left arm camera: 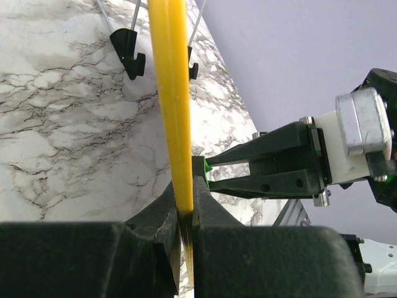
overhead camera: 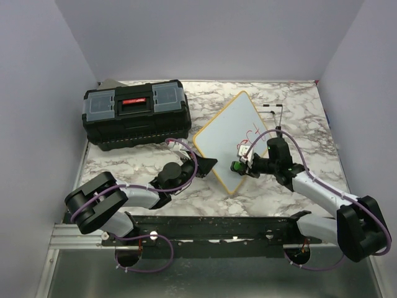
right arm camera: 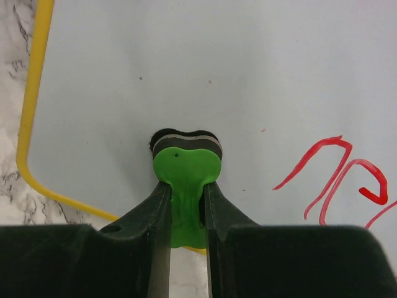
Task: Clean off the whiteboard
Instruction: Erase the whiteboard at the center of the board.
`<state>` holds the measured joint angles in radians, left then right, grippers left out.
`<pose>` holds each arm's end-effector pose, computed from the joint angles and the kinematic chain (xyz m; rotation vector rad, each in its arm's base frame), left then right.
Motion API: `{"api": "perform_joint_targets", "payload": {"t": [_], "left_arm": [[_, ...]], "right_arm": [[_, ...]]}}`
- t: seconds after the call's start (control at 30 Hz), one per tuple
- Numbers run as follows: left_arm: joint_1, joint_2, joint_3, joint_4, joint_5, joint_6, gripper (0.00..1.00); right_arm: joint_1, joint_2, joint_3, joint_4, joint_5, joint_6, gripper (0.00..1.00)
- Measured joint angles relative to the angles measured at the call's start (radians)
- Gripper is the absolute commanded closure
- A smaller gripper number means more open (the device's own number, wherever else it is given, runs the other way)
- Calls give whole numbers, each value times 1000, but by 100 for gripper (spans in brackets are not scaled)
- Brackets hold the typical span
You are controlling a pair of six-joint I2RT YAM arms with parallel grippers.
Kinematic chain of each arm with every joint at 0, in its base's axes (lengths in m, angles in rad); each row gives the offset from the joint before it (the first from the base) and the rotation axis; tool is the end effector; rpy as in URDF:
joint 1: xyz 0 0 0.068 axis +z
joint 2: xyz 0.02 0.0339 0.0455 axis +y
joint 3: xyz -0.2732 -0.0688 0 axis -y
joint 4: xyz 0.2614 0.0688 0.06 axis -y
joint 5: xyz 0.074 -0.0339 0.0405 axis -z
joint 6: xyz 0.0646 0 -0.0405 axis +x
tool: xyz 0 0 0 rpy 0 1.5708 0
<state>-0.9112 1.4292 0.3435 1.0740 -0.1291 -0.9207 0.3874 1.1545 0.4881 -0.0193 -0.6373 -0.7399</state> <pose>0.1870 -0.2276 0.1791 -0.1197 1.7437 -1.2987 0.2165 0.1299 0.1692 -1.4141 1.6164 0.5128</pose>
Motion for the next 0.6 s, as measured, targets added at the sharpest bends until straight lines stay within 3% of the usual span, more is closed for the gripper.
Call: {"api": "perform_joint_targets", "payload": {"t": [0.3, 0.47, 0.6], "left_arm": [[3, 6, 0, -3, -20, 1, 100], [4, 6, 0, -5, -25, 0, 100], [4, 8, 0, 2, -24, 0, 100]], "right_arm": [[6, 143, 159, 100, 114, 216, 99], [-50, 172, 161, 117, 152, 187, 99], [-84, 141, 87, 81, 138, 65, 99]]}}
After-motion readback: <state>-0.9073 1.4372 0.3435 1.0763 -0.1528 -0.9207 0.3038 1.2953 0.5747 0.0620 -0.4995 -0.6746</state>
